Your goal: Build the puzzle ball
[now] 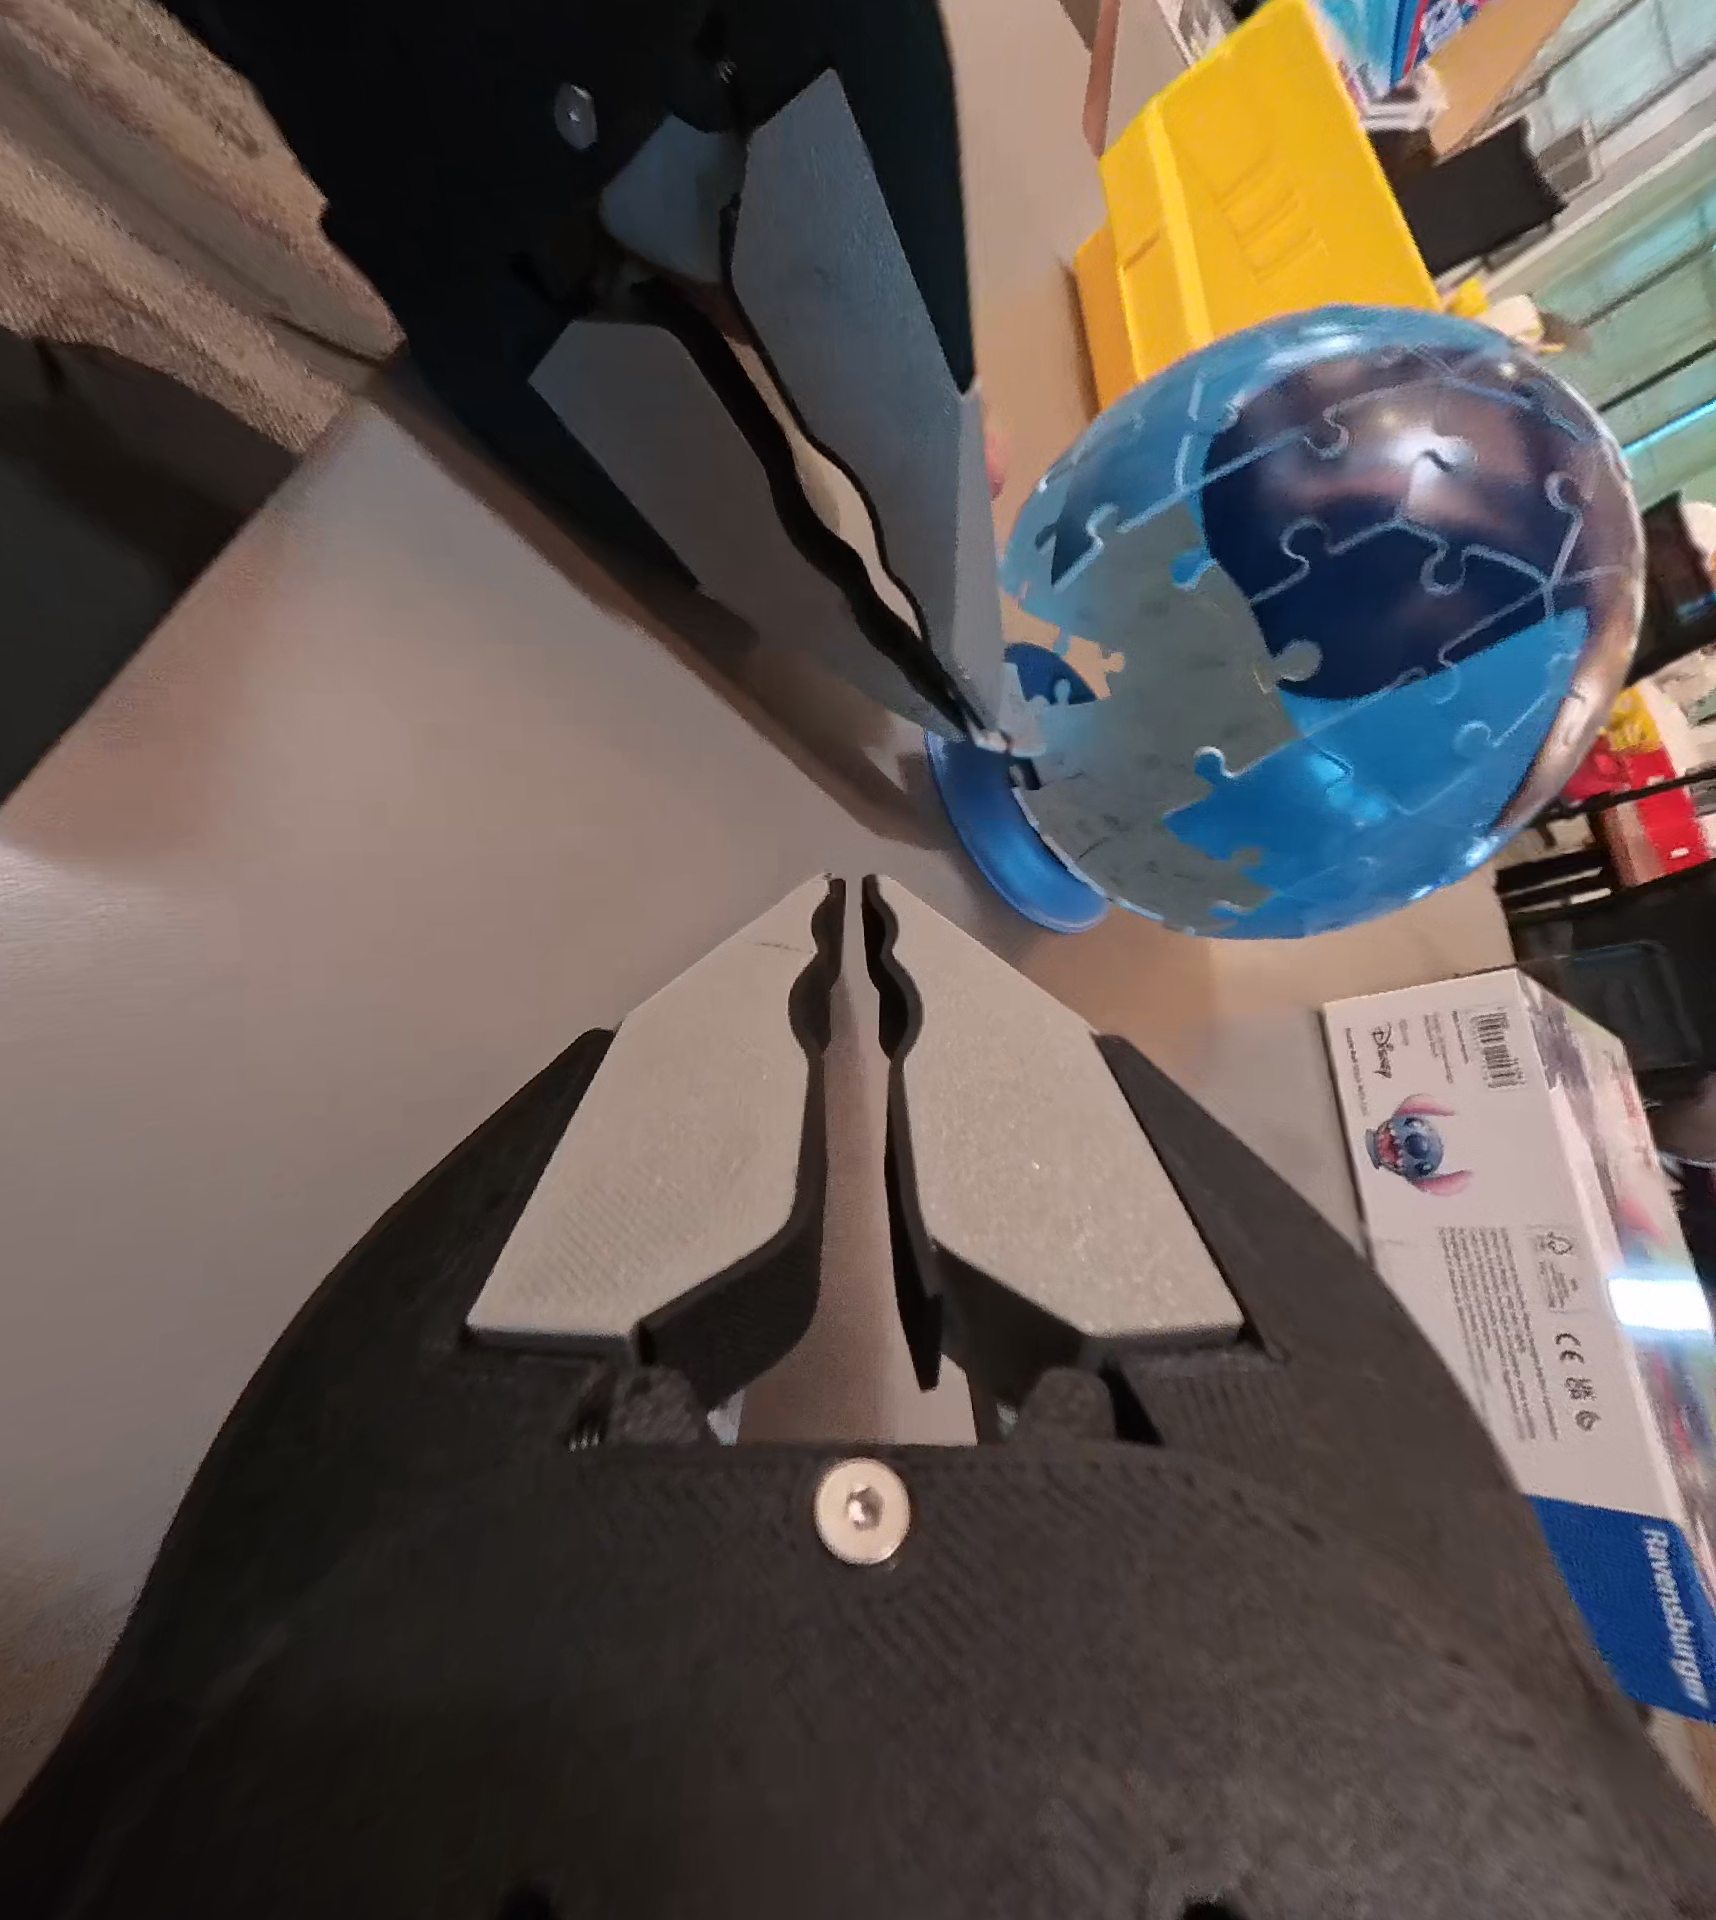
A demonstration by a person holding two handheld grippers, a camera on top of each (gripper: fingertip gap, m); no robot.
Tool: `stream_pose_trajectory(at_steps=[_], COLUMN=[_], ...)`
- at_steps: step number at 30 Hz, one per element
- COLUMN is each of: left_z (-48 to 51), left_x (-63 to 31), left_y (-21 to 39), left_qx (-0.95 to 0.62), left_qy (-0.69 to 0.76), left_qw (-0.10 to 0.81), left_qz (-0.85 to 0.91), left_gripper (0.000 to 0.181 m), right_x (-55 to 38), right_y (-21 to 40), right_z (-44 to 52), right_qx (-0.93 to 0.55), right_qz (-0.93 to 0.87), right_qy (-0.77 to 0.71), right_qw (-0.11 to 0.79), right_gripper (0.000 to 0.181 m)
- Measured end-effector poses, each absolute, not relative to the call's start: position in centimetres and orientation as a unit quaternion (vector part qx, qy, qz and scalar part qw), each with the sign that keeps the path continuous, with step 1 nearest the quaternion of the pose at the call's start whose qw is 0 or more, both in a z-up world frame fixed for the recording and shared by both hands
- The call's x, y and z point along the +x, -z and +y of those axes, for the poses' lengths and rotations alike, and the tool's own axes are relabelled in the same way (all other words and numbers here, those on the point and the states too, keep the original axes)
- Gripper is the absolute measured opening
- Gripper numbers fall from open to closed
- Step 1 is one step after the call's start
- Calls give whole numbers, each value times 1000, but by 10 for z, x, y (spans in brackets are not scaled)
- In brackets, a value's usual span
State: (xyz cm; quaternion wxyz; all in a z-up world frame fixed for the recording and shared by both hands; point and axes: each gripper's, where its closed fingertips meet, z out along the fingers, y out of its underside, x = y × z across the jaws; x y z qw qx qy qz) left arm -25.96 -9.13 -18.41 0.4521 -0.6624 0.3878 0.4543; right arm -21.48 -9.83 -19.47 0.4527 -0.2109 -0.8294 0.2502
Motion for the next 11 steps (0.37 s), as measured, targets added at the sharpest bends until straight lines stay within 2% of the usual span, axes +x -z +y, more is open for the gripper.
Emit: stream_pose_trajectory(at_steps=[11], left_z=[-93], left_x=[-266], left_y=[191], left_qx=[-685], left_qy=[-446], left_qw=[428], left_qz=[386], left_gripper=[0], right_x=[-216], right_y=[193], right_z=[-96], right_qx=[-209], right_qz=[-828], right_qy=[-260], right_qw=[451], right_gripper=[0])
